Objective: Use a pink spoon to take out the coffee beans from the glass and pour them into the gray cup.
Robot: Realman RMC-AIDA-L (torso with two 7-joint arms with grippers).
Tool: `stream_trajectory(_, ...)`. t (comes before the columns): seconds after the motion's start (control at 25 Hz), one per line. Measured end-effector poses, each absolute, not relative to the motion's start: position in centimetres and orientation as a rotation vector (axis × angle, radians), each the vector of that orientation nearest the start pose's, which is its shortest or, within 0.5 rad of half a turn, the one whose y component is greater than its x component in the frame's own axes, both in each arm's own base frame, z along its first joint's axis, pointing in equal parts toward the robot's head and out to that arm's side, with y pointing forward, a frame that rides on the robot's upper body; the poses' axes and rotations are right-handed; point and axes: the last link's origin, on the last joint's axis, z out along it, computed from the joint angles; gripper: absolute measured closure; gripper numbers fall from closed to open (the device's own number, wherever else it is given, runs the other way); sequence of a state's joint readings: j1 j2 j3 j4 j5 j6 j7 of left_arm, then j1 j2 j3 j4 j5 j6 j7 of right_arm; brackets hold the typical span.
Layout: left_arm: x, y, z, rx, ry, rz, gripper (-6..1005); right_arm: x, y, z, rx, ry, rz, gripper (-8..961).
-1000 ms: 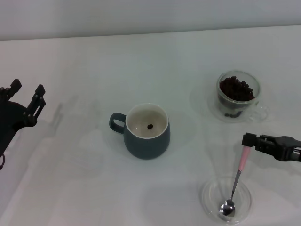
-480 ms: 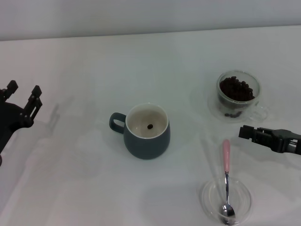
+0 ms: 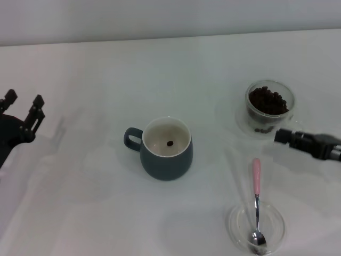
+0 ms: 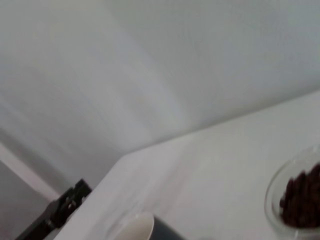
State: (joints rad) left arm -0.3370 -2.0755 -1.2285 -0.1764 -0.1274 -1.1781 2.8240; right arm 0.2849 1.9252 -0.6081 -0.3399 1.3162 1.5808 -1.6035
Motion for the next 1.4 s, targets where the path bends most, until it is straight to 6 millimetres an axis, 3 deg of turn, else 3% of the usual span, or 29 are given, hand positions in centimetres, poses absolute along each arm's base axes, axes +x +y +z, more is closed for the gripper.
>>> stream_trajectory(0.36,-33.6,30.0,-2.9,-1.804,-0.551,-0.72,405,36.9,26.6,5.9,-2.144,1.125,0.942,692)
stream_trajectory(0.8,-33.8,30.3,-2.0,-1.721,-0.574,-0.744,397,38.0,27.9,6.9,-1.92,0.862,0.887,691)
stream_trajectory(1.08,-33.6,30.4,-1.9,-1.717,-0.569,-0.761,394,40.0,27.2,7.9,-1.534,1.024,1.067,691)
stream_trajectory(1.4,-33.7,30.4,-1.8,-1.704,-0.579,-0.767,395,41.5,26.7,7.8,-1.447,1.1,1.026,690)
